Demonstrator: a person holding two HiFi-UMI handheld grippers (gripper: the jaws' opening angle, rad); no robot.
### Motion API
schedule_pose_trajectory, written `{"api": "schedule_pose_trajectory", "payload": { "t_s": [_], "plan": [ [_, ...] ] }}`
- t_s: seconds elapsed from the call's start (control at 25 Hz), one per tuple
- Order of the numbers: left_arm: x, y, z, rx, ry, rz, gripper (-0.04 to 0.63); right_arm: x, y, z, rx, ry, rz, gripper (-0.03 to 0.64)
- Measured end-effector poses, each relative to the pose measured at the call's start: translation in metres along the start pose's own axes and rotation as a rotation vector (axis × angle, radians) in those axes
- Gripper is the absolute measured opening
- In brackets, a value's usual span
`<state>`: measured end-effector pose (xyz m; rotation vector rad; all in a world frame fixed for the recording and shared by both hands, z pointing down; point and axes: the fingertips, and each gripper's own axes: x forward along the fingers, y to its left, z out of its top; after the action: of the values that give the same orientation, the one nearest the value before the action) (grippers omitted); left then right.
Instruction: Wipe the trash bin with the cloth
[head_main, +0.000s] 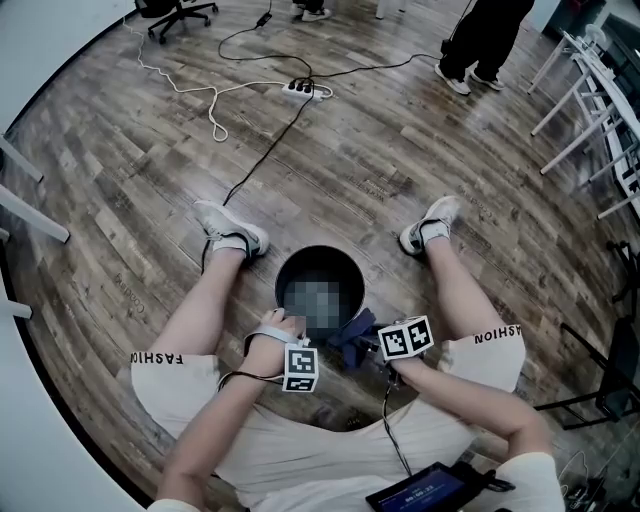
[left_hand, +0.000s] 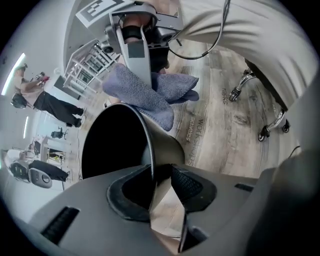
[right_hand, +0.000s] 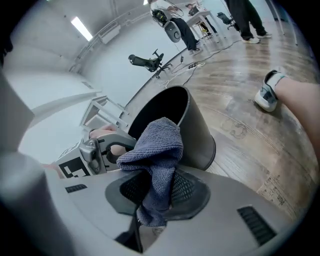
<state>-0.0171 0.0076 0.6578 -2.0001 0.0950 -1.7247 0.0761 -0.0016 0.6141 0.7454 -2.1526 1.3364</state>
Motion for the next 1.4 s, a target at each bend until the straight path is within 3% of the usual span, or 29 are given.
{"api": "schedule_pose_trajectory", "payload": {
  "t_s": [0.12,0.56,1.12,1.28,1.4],
  "plan": [
    [-0.002,-0.003,0.013,0.007,-0.018,0.001,0.123,0.007,-0.001,-0.003,-0.019,0.023,-0.011,0.087],
    [-0.003,-0.002,0.035,-0.018,-0.059,-0.008,0.092,0.051,-0.052,-0.029,0.092,0.088,-0.058,0.087],
    [0.005,0.014,0.055,-0.154,-0.004,0.020,0.091,0.142,-0.163,-0.082,0.174,0.115,-0.179,0.087],
    [0.006,0.015,0.054,-0.175,0.013,0.035,0.095,0.144,-0.158,-0.079,0.220,0.074,-0.146,0.087],
    [0.005,0.015,0.057,-0.176,-0.010,0.043,0.100,0.140,-0.158,-0.082,0.232,0.111,-0.140,0.087]
  ]
}}
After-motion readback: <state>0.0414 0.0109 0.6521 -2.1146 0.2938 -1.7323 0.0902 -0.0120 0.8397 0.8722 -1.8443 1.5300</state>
